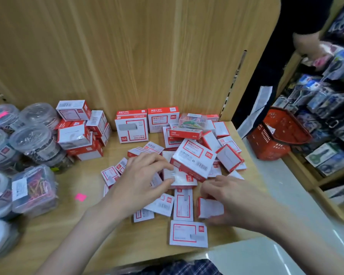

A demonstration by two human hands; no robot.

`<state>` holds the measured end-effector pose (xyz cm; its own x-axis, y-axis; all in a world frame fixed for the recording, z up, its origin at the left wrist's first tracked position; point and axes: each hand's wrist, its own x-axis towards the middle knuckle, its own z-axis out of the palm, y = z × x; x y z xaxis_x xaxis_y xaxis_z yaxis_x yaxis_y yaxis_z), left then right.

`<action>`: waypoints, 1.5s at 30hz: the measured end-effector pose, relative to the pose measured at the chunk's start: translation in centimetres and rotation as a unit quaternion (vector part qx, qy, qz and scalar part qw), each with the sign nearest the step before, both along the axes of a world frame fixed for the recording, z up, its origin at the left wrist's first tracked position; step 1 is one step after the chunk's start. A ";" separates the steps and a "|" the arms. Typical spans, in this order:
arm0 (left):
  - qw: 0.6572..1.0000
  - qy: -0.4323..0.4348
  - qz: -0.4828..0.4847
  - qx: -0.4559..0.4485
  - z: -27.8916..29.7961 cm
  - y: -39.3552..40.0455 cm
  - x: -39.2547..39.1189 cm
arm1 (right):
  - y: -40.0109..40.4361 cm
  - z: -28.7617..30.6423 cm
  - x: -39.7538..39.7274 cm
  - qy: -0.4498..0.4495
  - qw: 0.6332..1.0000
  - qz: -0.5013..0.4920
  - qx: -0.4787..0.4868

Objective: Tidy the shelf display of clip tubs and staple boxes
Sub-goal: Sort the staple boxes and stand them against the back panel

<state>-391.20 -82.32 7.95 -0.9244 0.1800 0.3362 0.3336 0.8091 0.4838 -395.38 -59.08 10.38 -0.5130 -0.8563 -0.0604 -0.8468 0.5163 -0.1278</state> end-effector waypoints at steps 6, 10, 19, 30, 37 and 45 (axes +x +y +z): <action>1.000 0.015 0.015 0.005 -0.8 -0.1 1.4 | 0.6 0.7 0.9 -0.092 0.993 -0.043 -0.064; 0.998 0.005 0.043 0.041 -0.4 -0.7 2.1 | 0.4 2.4 0.2 -0.212 0.945 -0.098 -0.229; 0.989 0.033 0.026 0.139 2.7 -0.1 1.9 | -5.5 3.6 -1.3 -0.357 0.857 -0.108 -0.356; 0.983 0.031 0.155 0.097 1.7 -2.6 2.0 | -8.3 3.0 -4.3 -0.204 0.907 -0.113 -0.351; 0.969 -0.012 0.247 0.020 -1.0 -6.5 5.3 | -16.2 3.7 -4.7 -0.401 0.806 -0.145 -0.411; 0.955 -0.092 0.282 0.011 -3.0 -6.8 8.2 | -23.2 2.2 -3.2 -0.468 0.843 -0.134 -0.227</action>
